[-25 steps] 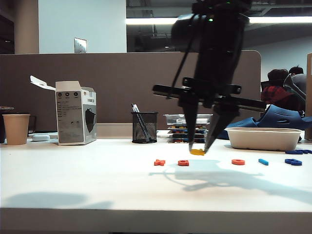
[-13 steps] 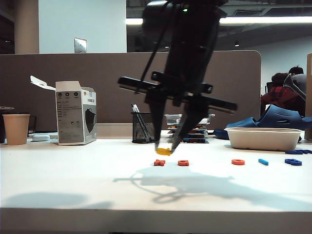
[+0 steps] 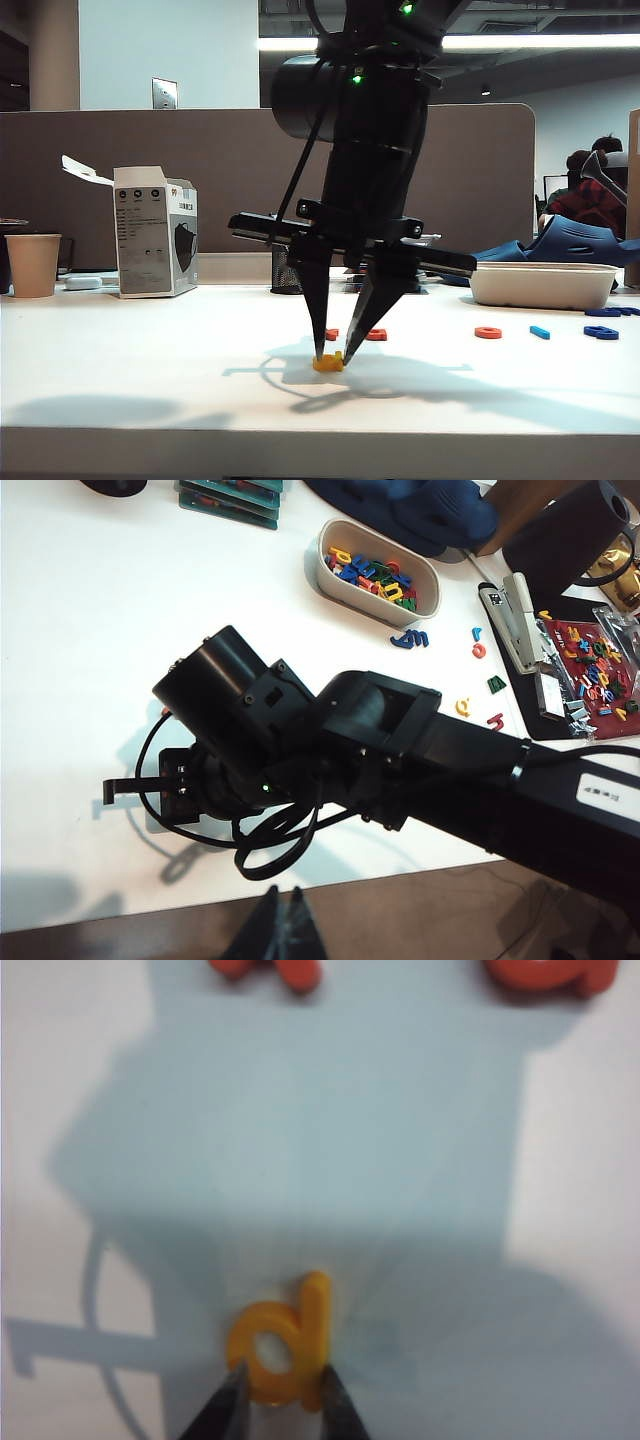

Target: Select the appropriate letters from the row of letter magnets placed on the table to arrange into the word "dog".

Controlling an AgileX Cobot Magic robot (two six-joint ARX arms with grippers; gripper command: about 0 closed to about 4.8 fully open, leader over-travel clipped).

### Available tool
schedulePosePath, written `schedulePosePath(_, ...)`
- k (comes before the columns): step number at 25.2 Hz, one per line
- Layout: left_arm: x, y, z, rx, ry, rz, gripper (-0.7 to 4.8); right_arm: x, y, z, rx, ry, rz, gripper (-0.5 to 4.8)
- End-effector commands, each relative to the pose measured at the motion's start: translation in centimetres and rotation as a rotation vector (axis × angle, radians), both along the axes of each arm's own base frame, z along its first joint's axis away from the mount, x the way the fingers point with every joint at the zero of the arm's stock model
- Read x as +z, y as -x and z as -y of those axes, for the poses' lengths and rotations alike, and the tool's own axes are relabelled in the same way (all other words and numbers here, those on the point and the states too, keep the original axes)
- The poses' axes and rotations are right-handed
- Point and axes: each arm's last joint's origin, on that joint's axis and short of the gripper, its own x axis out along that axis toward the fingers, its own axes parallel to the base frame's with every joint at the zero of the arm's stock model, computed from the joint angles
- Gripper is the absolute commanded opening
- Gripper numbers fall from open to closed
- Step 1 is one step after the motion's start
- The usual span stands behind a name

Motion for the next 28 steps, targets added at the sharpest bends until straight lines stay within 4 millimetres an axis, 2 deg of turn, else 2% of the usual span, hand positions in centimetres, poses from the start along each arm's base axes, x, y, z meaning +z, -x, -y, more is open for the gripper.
schedulePosePath(1, 0.2, 0.0, -0.1, 0.001, 0.008, 0.006, -0.05, -0.6, 0.1, 0.1, -0.004, 0.026, -0.021, 0.9)
schedulePosePath(7, 0.2, 0.0, -0.1, 0.0, 0.009, 0.006, -0.05, -0.7, 0.2, 0.2, -0.008, 0.042, -0.024, 1.63)
schedulePosePath(22, 0.2, 0.0, -0.1, 0.0, 0.009, 0.006, -0.05, -0.6, 0.3, 0.2, 0.002, 0.017, -0.06, 1.72)
schedulePosePath(28, 0.2, 0.0, -0.1, 0.001, 0.008, 0.006, -0.05, 1.4, 0.1, 0.8, -0.013, -0.028, -0.004, 1.72)
